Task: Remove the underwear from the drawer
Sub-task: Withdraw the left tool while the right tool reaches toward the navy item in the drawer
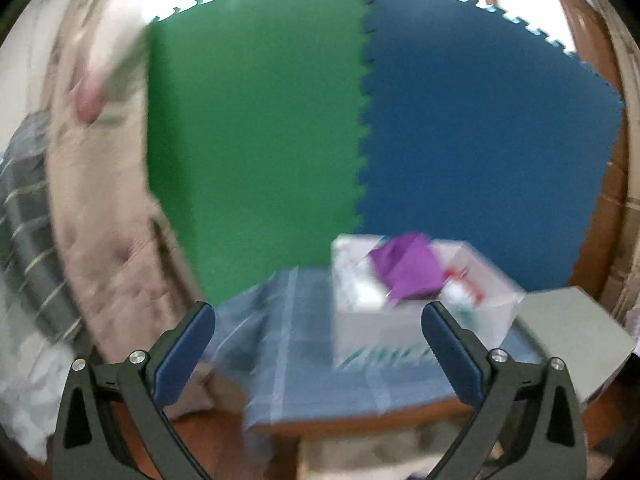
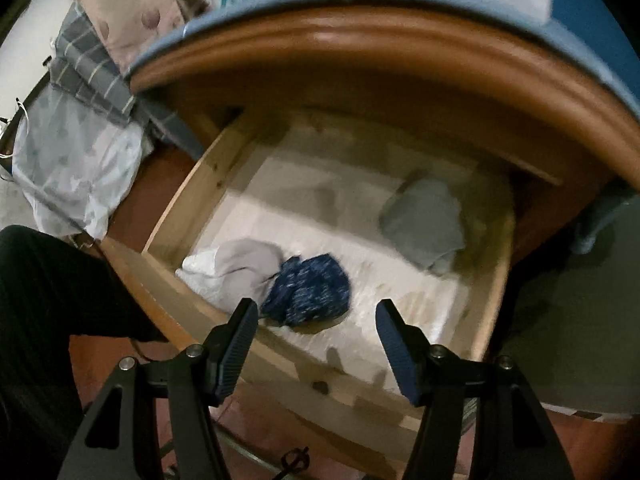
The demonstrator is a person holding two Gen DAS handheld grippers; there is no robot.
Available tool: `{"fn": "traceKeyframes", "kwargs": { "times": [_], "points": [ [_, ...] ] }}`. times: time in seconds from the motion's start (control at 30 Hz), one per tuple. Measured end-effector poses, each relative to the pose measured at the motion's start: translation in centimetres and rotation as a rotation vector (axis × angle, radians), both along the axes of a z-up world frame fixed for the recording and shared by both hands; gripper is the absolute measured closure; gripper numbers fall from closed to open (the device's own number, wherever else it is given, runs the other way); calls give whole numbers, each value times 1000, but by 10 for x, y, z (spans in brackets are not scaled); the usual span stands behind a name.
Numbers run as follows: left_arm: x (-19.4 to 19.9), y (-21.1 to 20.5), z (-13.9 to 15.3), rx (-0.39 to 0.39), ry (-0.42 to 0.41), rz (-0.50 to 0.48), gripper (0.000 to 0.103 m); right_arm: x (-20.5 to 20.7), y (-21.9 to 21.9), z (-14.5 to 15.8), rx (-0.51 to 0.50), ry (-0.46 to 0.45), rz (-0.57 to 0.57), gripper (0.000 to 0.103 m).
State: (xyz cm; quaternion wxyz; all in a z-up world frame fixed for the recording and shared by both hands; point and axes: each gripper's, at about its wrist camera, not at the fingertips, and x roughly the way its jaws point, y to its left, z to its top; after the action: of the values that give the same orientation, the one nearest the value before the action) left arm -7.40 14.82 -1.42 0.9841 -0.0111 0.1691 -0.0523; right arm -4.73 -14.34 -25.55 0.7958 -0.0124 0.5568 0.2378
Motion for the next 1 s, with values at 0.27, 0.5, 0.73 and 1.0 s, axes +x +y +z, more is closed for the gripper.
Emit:
{"fn": "traceKeyframes", "kwargs": {
  "times": [0.27,0.5,0.73,1.0],
  "points": [
    [11,53,-92,-52,202,72,2,23,61,-28,-57,109,132,40],
    [13,62,-90,-157,217,17,2,70,119,-73,-71,303,90,40],
    [9,70,-93,-170,237,9,2,74,148,-100,-190,396,170,44],
    [13,68,-92,-174,225,27,2,58,148,-70,-214,253,222,89]
  ]
}}
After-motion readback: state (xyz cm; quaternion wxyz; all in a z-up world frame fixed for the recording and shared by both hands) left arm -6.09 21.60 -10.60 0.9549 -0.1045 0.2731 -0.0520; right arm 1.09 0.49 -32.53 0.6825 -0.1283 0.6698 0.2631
